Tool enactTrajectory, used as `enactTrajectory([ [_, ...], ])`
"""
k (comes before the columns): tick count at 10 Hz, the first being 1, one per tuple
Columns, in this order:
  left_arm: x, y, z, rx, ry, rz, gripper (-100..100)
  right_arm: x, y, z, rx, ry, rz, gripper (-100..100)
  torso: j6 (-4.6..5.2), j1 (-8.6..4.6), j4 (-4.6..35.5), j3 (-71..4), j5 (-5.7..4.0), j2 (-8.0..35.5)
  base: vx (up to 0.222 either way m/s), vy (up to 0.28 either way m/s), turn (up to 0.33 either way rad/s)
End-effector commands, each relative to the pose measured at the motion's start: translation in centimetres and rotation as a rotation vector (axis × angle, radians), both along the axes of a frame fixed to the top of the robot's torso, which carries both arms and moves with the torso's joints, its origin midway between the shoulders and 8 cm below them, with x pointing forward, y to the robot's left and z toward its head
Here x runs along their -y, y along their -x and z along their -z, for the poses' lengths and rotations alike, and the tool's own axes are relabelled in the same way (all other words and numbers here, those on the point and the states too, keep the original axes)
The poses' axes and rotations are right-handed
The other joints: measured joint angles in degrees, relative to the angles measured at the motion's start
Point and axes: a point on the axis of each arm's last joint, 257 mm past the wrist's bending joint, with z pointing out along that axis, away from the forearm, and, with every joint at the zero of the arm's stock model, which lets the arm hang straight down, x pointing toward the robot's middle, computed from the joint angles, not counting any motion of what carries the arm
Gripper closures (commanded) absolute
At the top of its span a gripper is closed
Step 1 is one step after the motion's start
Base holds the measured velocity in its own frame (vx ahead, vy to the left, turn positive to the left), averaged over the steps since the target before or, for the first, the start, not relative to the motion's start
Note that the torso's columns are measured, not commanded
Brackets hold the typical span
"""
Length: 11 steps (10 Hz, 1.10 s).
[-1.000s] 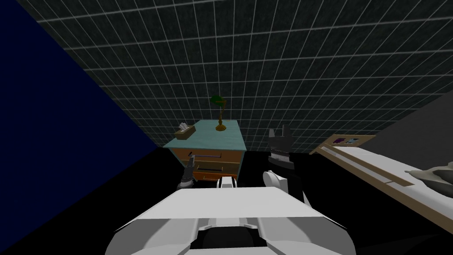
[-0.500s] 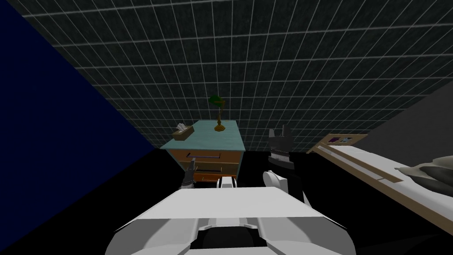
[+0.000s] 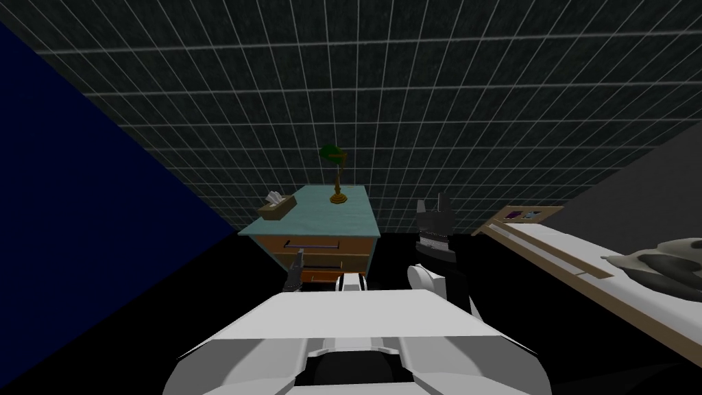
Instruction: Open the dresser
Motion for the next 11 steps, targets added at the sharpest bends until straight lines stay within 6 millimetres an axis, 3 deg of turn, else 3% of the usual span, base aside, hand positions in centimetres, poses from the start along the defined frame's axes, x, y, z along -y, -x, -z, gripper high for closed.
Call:
enactTrajectory([
  [1, 0.1, 0.7, 0.9, -0.006, -0.001, -0.004, -100, 0.0, 0.0, 0.0, 0.0, 0.0, 0.0, 0, -0.01, 0.02, -0.02, -0.03, 0.0, -0.04, 0.001, 0.005, -0.015],
  [7, 0.7, 2.0, 2.5, -0.018, 0.006, -0.014, -100, 0.0, 0.0, 0.0, 0.0, 0.0, 0.0, 0, -0.01, 0.0, -0.02, -0.05, 0.0, -0.07, 0.003, 0.008, -0.024],
  [11, -0.2, -0.8, 1.5, -0.017, 0.006, -0.007, -100, 0.0, 0.0, 0.0, 0.0, 0.0, 0.0, 0, -0.01, -0.02, -0.01, -0.01, -0.01, -0.01, -0.031, -0.023, 0.015],
])
